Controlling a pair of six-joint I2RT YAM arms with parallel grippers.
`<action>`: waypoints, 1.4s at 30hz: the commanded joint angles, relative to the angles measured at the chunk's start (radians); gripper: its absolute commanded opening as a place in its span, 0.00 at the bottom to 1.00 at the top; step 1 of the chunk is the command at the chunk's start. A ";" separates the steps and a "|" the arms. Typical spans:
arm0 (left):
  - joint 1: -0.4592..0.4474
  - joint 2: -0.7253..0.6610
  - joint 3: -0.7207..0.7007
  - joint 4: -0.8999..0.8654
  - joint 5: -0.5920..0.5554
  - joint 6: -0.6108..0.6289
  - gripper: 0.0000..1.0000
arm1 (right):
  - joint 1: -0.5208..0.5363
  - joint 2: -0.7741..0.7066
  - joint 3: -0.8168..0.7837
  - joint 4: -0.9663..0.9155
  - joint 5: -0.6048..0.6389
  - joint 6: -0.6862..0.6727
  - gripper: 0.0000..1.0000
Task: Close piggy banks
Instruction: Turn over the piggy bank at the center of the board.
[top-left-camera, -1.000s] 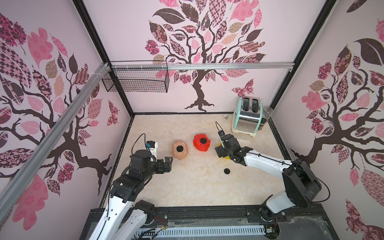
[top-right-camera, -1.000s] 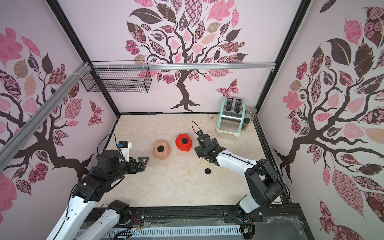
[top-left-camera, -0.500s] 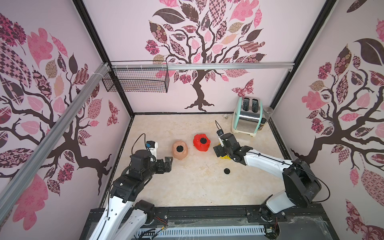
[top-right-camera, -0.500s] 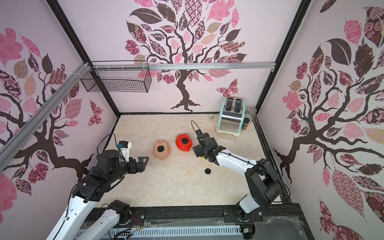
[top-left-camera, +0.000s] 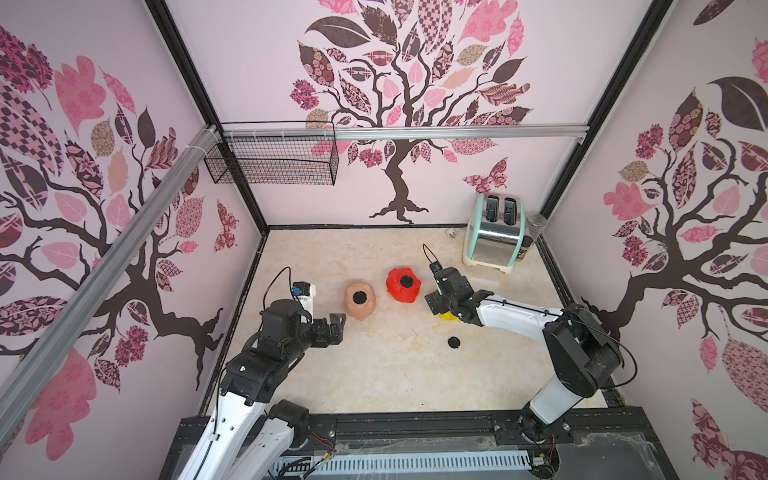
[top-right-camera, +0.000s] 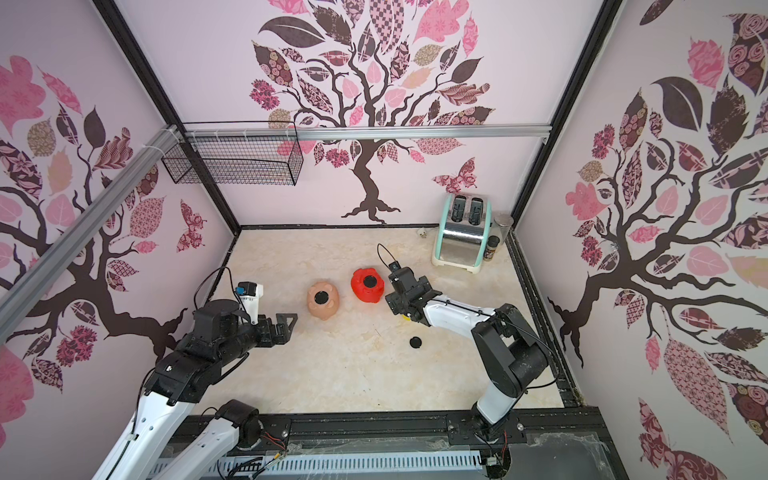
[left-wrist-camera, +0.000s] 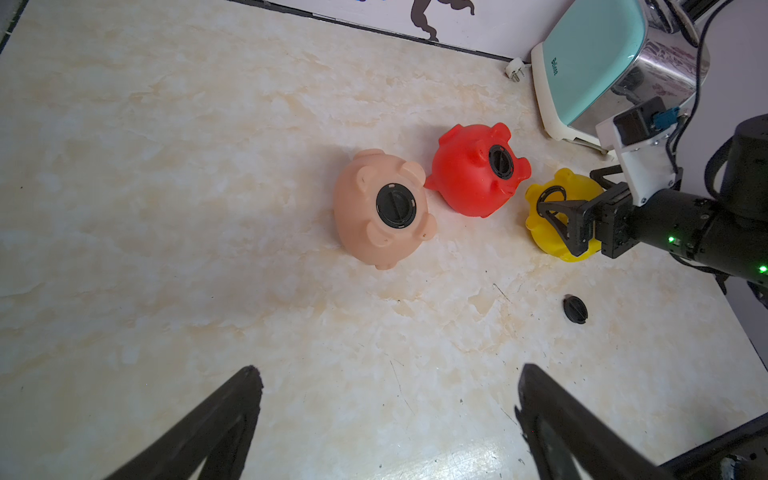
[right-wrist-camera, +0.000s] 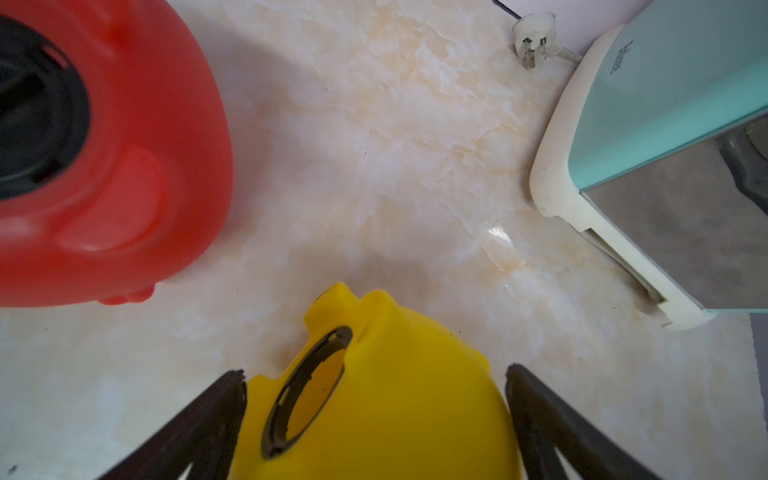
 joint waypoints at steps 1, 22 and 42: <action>-0.005 -0.001 -0.008 0.015 0.010 0.007 0.98 | 0.006 0.014 0.023 -0.016 0.037 0.018 1.00; -0.005 0.001 -0.008 0.016 0.015 0.009 0.98 | -0.035 -0.031 -0.017 0.001 -0.005 0.095 0.75; -0.005 0.003 -0.008 0.015 0.013 0.009 0.98 | -0.226 -0.080 -0.104 0.059 -0.276 0.243 0.50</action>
